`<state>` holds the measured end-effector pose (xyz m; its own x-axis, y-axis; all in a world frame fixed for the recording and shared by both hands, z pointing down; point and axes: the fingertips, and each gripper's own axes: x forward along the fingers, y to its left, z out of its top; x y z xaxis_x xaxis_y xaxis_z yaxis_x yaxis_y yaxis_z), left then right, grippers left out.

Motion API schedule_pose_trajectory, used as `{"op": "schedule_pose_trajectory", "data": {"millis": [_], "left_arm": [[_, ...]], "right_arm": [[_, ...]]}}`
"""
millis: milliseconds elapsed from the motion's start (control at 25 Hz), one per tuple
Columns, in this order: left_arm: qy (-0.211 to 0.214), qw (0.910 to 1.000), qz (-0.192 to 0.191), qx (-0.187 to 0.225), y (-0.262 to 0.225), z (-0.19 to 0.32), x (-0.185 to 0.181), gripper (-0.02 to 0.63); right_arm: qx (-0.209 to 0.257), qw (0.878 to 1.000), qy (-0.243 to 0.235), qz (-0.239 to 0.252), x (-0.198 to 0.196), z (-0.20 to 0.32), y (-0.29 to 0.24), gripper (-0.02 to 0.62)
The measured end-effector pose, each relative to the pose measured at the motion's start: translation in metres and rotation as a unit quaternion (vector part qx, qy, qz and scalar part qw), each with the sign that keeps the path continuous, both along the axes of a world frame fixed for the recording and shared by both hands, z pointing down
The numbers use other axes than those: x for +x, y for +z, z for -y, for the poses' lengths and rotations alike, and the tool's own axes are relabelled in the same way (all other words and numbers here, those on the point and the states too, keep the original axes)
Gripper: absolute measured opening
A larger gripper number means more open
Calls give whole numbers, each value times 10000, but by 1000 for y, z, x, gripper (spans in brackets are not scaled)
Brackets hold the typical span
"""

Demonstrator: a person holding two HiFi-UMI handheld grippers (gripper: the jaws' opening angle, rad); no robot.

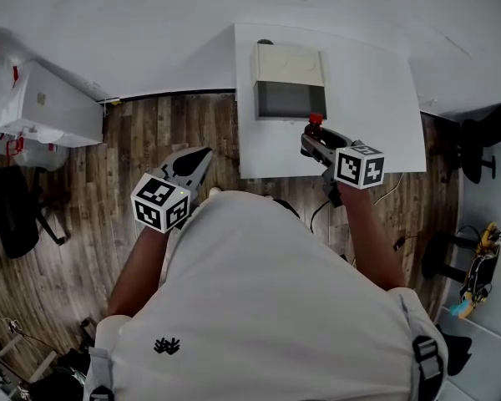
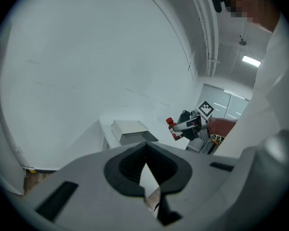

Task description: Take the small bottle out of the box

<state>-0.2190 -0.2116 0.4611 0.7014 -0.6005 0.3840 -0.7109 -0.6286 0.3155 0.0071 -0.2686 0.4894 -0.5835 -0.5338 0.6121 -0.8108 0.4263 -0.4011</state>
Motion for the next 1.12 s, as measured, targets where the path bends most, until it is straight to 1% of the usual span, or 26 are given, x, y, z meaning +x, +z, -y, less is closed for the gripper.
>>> {"op": "schedule_pose_trajectory", "data": {"millis": [280,480,720,880,1120], "left_arm": [[-76,9999,51,-67,4,-5,-6,6],[-151,9996,-141,-186,7,-12,-12,6],[-323,9992,-114,-193,12,-16,-24,6],[-414,9986,-203,-255,15,-18,-32,6],[-357,9987,-252,-249,15,-16,-27,6]], "right_arm": [[140,9997,-188,-13,-3,-26,-18,222],[162,9997,-179,56,-10,-36,-17,222],[255,9994,-201,104,-18,-36,-16,222],[312,9991,-268,42,-25,-35,-16,221],[393,9988,-305,24,-28,-34,-20,221]]}}
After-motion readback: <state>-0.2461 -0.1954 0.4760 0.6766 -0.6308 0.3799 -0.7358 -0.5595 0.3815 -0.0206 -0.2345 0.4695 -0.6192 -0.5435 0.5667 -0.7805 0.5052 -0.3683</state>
